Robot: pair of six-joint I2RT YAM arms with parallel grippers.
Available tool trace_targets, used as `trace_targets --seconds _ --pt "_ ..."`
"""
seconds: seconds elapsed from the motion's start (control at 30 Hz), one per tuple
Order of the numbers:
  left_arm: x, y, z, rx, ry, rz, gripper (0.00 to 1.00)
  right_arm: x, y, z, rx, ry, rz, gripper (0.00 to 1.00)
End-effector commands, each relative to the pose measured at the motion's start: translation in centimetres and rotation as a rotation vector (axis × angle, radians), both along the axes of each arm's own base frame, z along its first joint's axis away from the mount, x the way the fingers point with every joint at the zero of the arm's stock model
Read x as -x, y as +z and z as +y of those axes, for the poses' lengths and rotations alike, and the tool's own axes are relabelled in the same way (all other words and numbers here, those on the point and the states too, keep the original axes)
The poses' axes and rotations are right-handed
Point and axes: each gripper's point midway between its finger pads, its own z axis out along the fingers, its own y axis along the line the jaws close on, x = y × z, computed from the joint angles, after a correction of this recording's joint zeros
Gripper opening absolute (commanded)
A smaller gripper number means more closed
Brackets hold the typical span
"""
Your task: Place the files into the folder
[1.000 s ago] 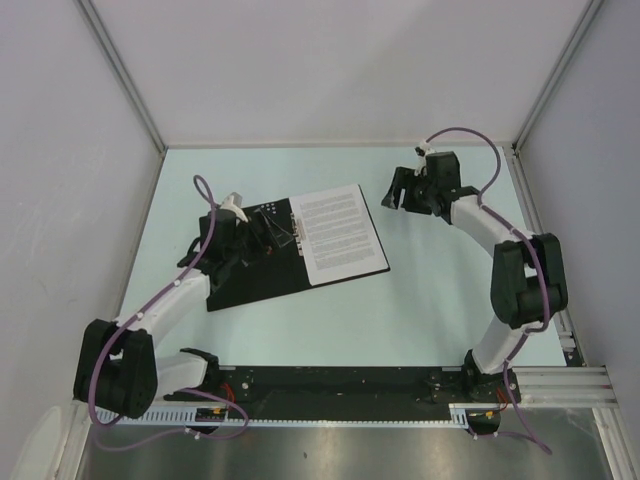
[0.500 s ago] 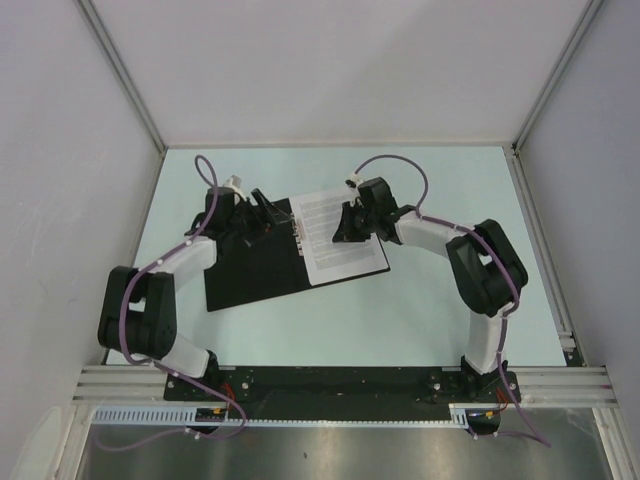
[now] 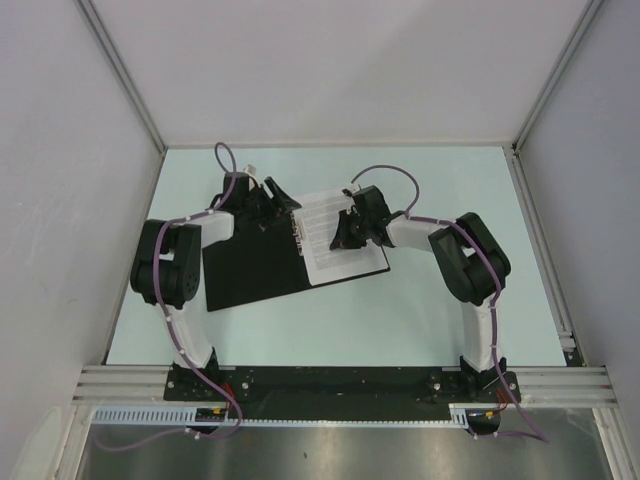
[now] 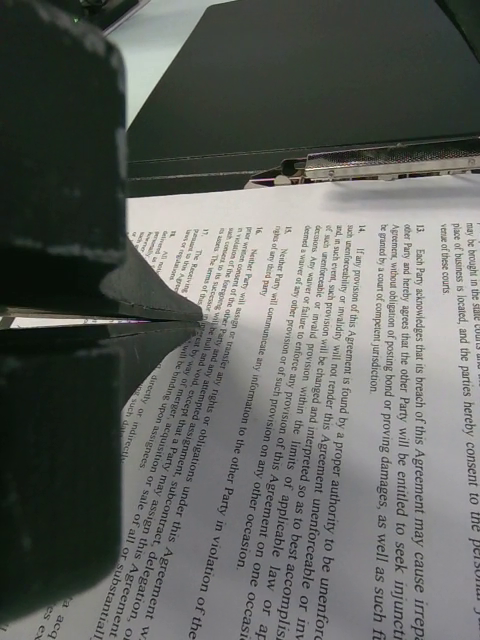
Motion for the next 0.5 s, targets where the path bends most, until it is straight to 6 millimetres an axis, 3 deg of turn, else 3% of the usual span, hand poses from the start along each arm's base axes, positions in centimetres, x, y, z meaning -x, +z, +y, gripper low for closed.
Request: trace_targets --seconds 0.0,0.47 --pt "-2.7 2.0 -0.5 0.036 -0.006 -0.072 0.75 -1.4 1.2 1.2 -0.043 -0.007 -0.041 0.00" --pt "-3.6 0.0 -0.8 0.053 0.011 -0.032 0.75 -1.0 0.4 1.5 -0.050 -0.007 -0.013 0.00"
